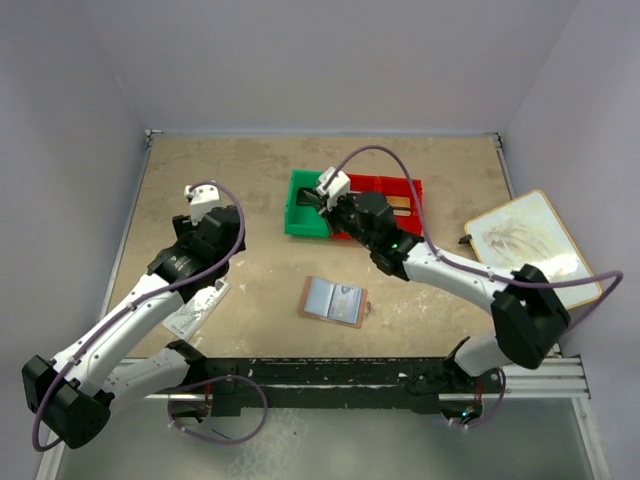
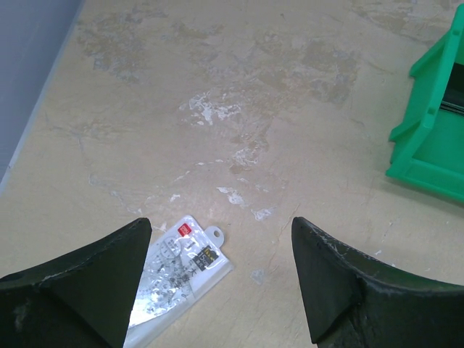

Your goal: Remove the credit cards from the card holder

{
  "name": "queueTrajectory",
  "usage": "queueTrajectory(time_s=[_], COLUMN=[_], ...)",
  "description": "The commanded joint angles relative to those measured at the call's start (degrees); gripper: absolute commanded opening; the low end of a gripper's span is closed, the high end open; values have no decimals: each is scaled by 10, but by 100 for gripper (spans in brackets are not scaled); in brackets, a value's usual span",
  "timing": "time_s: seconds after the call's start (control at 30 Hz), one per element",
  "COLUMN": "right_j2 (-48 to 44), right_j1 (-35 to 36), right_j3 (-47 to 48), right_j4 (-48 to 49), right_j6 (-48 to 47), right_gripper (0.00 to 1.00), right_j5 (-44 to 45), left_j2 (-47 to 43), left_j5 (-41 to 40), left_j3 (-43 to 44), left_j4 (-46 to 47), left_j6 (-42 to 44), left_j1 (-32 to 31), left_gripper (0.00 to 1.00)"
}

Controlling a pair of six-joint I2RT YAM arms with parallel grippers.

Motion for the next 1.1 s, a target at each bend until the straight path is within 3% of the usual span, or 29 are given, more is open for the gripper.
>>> queueTrajectory(time_s=[0.0, 0.43, 1.07], right_j2=[58, 278, 403], right_j1=[0, -2, -4], right_j3=[95, 323, 409], right_j4=[-26, -159, -150], right_j6=[-84, -208, -313], right_gripper=[0, 0, 0], right_j5=[18, 120, 178], left_j2=[-20, -64, -69], left_j5=[-34, -53, -47], left_j3=[4, -3, -4], left_j4=[-1, 7, 10], left_j6=[2, 2, 4], left_j1=[2, 3, 3], left_gripper=[76, 77, 77])
